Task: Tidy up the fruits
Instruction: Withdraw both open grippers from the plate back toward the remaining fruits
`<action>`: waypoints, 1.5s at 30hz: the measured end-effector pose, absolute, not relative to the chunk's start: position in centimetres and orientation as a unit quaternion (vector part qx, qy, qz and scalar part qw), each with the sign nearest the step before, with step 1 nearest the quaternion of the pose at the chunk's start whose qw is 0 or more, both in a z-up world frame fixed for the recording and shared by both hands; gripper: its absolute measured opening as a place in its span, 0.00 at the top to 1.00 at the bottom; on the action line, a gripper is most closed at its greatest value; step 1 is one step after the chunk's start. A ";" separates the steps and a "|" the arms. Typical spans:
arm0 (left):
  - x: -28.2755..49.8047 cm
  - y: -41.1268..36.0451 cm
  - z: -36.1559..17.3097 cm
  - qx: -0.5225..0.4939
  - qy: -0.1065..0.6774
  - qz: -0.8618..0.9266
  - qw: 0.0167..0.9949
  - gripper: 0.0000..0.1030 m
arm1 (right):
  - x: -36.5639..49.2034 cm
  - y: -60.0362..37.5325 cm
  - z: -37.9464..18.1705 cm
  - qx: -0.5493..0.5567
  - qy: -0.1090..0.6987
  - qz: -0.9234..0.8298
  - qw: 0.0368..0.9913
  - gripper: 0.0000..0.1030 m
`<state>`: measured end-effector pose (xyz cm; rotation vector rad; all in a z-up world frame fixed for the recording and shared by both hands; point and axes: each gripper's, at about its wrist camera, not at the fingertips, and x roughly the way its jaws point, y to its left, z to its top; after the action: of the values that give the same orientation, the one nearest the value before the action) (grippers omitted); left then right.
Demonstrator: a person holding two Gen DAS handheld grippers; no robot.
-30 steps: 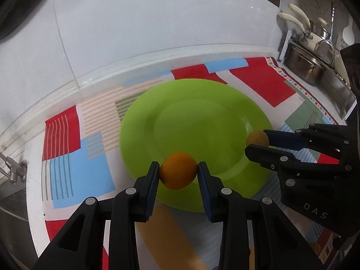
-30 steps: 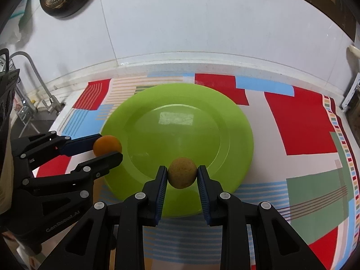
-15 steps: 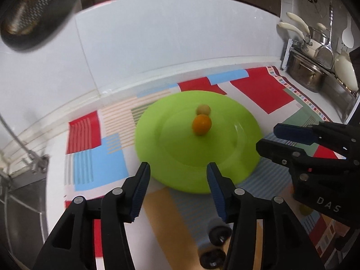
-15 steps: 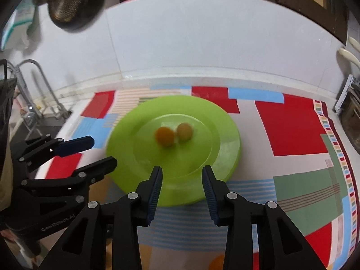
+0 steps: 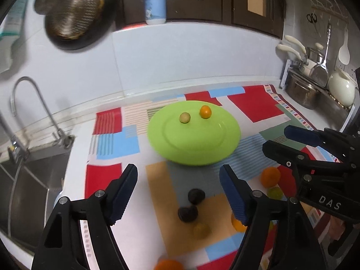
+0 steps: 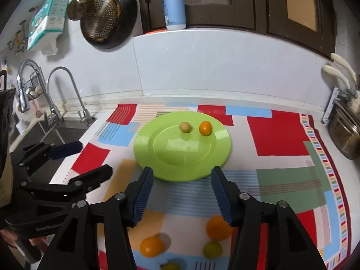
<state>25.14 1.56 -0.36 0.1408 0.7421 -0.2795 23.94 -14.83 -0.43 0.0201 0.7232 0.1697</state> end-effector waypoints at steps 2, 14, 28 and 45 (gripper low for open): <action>23.8 2.1 0.1 0.064 0.356 -0.123 0.924 0.23 | 23.1 -15.0 -0.2 0.013 0.353 0.085 0.932 0.46; 17.3 4.4 -0.1 0.062 0.354 -0.073 0.930 0.13 | 18.1 -14.1 -0.5 0.009 0.354 0.100 0.930 0.42; 15.2 5.0 -4.9 0.056 0.423 -0.053 0.903 0.13 | 15.8 -13.7 -4.3 -0.006 0.405 0.097 0.909 0.42; 16.4 5.1 -8.8 0.072 0.455 -0.048 0.886 0.18 | 16.7 -14.2 -9.3 0.007 0.474 0.079 0.877 0.43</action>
<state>16.42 5.15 -8.77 0.1502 0.9468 -0.0991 16.73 -14.15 -9.29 0.0144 0.9890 0.1658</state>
